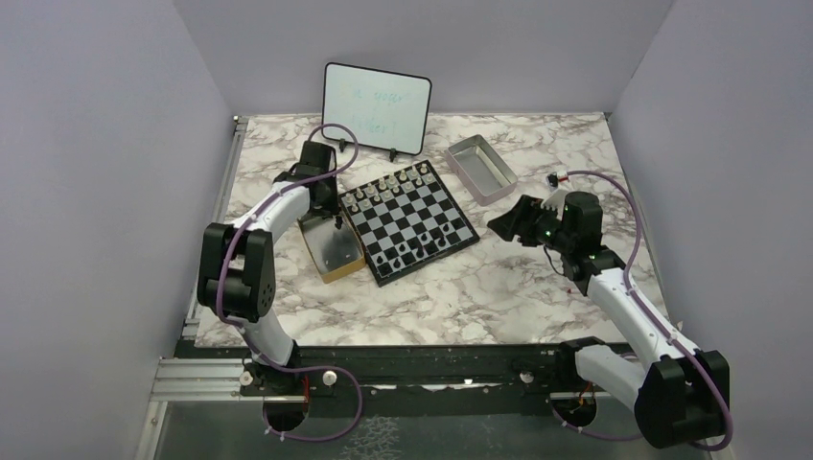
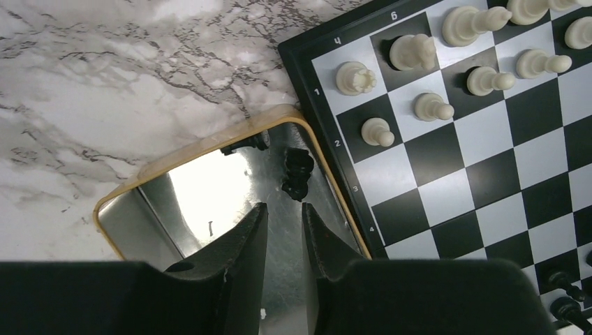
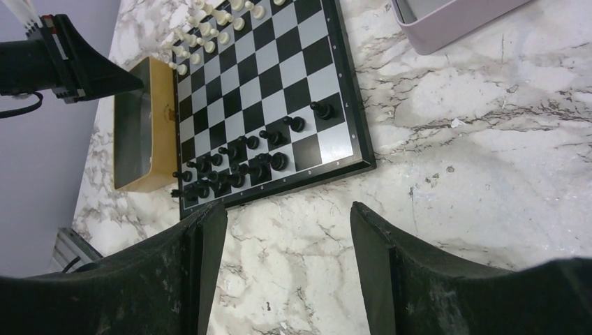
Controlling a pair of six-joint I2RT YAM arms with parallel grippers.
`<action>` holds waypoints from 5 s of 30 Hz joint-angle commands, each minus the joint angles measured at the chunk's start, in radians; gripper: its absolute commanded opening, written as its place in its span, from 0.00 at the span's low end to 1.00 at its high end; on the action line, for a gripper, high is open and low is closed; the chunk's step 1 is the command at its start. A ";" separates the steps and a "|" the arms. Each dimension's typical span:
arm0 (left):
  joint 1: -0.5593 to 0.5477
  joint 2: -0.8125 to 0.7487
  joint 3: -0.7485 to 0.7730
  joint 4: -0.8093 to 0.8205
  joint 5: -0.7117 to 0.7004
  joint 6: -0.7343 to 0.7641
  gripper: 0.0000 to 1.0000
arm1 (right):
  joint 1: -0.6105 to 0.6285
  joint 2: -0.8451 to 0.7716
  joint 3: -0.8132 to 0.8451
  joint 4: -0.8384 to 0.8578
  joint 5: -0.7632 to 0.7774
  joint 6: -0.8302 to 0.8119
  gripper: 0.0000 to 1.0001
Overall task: Set up the chess pieces on the board
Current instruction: Pick up the chess piece from the storage box.
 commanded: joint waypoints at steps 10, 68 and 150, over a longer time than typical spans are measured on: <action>0.000 0.115 0.012 0.077 0.095 0.013 0.25 | -0.004 -0.027 0.000 0.044 -0.027 -0.005 0.70; 0.000 0.149 0.039 -0.106 -0.030 -0.040 0.35 | 0.000 -0.013 -0.032 0.091 -0.042 0.013 0.70; 0.051 -0.352 -0.125 -0.237 0.674 -0.154 0.16 | 0.852 0.711 0.343 0.499 0.011 -2.058 0.46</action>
